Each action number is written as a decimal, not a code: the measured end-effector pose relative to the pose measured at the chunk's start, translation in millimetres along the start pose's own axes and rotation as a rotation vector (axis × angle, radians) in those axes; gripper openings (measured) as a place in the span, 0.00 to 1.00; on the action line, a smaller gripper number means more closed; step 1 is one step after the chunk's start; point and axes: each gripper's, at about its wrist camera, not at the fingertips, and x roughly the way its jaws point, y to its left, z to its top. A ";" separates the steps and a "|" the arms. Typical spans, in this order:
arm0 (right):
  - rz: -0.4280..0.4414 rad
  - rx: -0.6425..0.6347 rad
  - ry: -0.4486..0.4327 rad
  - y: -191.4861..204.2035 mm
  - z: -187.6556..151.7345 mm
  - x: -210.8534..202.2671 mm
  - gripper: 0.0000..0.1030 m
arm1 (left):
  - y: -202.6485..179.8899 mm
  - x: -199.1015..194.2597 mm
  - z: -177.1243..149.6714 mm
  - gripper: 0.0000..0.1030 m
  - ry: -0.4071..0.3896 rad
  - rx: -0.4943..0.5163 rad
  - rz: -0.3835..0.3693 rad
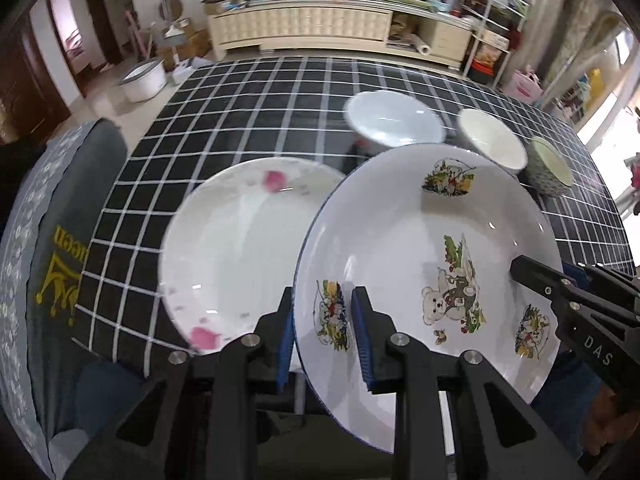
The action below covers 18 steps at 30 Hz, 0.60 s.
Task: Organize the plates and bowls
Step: 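Lift the cartoon-print plate and carry it toward the plate stack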
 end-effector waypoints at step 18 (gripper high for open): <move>0.015 -0.094 0.074 72.0 19.4 49.7 0.26 | 86.6 18.6 -7.6 0.24 0.044 -0.104 0.035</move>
